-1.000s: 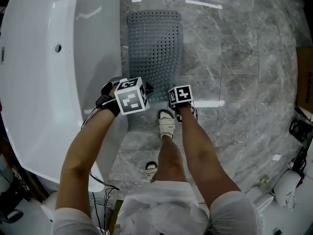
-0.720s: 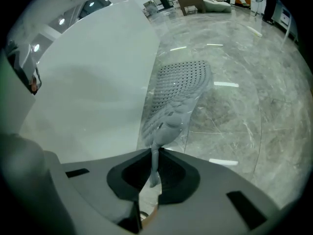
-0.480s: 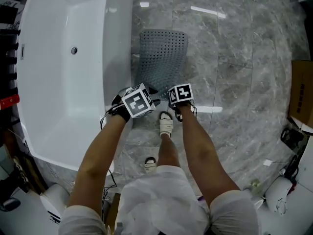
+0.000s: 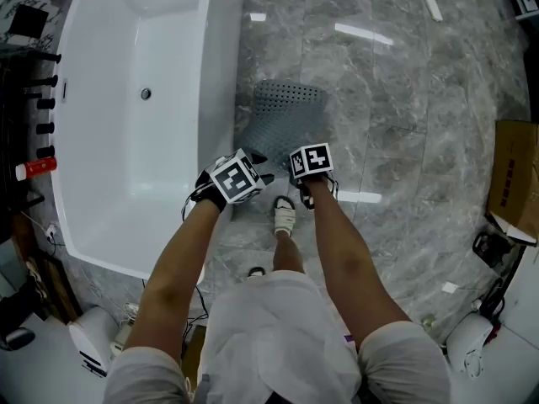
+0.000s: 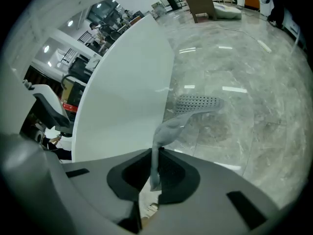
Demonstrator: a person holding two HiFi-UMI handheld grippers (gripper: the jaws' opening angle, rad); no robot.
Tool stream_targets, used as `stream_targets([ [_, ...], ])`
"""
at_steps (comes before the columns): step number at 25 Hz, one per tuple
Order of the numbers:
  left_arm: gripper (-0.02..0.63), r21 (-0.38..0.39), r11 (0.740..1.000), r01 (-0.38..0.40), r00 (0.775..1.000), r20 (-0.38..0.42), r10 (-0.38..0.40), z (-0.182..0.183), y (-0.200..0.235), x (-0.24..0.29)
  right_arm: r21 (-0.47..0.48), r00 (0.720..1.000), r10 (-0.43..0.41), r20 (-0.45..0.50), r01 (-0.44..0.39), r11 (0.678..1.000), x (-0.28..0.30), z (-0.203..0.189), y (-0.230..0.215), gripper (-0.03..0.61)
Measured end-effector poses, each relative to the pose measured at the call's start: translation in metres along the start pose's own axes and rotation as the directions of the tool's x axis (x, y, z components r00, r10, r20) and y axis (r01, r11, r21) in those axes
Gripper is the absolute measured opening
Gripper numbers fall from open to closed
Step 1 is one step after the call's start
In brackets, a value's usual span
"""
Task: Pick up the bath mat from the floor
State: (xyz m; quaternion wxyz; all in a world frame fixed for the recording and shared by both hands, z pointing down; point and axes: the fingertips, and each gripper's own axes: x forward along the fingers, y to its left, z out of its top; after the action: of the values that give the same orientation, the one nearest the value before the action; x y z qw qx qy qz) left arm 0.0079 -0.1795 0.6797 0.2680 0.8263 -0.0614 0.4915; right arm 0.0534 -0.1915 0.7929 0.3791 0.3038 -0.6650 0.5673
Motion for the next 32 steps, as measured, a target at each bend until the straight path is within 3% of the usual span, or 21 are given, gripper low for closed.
stream_targets([
  [4,0.186,-0.061,0.998,0.009,1.000,-0.007,-0.009,0.008,-0.015,-0.016,-0.017,1.000,0.005,-0.005,-0.005,1.000,-0.031,0.012,0.015,0.043],
  [12,0.186,-0.093,0.996,-0.004,1.000,0.026,0.007,0.006,-0.027,-0.066,-0.038,1.000,0.020,0.018,-0.019,0.999,-0.075,0.030,0.062,0.041],
  [17,0.270,-0.035,0.995,-0.093,0.995,0.032,0.094,0.005,-0.011,-0.082,-0.017,0.995,0.065,0.072,-0.064,0.998,-0.111,0.039,0.085,0.041],
  [21,0.336,-0.002,0.989,-0.149,0.989,-0.011,0.149,0.001,-0.006,-0.083,-0.002,0.990,0.089,0.111,-0.090,0.996,-0.140,0.045,0.105,0.041],
  [32,0.462,0.143,0.967,-0.211,0.971,-0.081,0.224,0.014,-0.003,-0.071,0.019,0.982,0.143,0.120,-0.146,0.989,-0.201,0.062,0.165,0.041],
])
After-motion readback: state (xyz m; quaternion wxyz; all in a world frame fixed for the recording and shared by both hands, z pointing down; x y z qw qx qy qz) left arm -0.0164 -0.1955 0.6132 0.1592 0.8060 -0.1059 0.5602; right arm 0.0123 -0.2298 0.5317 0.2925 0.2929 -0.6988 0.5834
